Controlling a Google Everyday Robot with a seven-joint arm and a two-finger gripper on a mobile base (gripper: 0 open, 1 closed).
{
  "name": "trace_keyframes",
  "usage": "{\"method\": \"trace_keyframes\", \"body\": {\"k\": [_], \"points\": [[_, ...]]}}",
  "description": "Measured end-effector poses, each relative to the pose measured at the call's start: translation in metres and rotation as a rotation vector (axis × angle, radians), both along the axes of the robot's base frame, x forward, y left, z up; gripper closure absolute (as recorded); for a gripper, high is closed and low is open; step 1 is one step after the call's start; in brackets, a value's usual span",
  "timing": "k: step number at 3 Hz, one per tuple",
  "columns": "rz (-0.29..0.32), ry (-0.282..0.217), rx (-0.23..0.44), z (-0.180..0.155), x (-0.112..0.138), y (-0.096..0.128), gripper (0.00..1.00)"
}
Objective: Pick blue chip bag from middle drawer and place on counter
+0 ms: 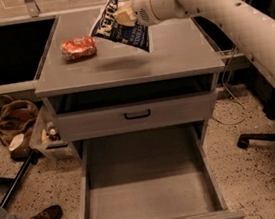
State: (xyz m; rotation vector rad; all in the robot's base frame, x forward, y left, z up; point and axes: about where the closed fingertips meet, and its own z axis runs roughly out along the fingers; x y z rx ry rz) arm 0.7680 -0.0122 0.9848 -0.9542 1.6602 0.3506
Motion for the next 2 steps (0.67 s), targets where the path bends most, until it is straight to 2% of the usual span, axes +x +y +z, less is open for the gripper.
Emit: {"method": "trace_keyframes", "body": {"k": [1,2], "points": [[0.028,0.137,0.04,-0.056,0.021,-0.001,1.0],[0.023,0.231,0.075,-0.094,0.028,-0.015,1.0]]}}
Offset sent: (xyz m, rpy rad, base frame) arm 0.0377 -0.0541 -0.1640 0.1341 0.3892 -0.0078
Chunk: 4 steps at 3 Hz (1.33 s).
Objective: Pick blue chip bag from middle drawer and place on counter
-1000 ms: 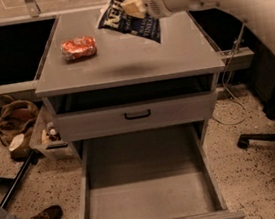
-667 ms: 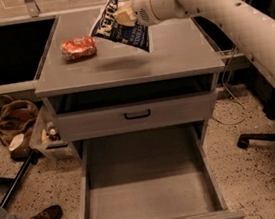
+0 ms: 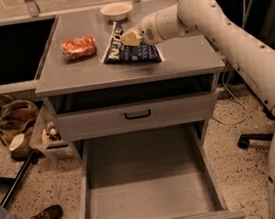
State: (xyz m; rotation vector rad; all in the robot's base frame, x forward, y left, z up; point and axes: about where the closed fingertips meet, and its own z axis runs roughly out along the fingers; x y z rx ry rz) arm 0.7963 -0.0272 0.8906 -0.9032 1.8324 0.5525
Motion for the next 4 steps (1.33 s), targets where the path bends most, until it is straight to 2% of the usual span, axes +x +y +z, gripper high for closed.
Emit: {"method": "trace_keyframes", "body": {"k": [1,4], "points": [[0.0,0.0,0.0,0.0051,0.0,0.0,0.82],[0.0,0.0,0.0,0.0051,0.0,0.0002,0.1]]}}
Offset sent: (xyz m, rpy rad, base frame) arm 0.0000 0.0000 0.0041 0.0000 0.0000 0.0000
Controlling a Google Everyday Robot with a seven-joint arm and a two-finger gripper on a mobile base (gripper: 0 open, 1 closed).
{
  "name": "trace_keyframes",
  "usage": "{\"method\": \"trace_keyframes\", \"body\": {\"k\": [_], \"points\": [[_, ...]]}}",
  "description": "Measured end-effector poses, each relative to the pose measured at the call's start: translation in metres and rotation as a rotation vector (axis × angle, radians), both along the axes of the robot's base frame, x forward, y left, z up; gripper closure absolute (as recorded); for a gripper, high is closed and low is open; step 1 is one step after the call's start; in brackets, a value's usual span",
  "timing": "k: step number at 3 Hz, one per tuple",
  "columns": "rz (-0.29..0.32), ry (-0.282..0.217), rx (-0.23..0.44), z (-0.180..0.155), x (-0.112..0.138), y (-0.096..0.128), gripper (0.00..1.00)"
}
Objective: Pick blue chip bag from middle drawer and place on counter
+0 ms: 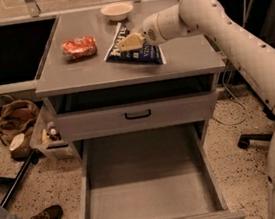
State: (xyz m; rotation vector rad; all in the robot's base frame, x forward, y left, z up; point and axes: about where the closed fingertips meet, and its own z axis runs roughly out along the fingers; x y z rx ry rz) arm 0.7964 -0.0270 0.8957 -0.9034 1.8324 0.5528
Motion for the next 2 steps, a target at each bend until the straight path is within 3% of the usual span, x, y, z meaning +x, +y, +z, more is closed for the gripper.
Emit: {"method": "trace_keyframes", "body": {"k": [1,2], "points": [[0.0,0.0,0.0,0.0,0.0,0.0,0.0],[0.0,0.0,0.0,0.0,0.0,0.0,0.0]]}}
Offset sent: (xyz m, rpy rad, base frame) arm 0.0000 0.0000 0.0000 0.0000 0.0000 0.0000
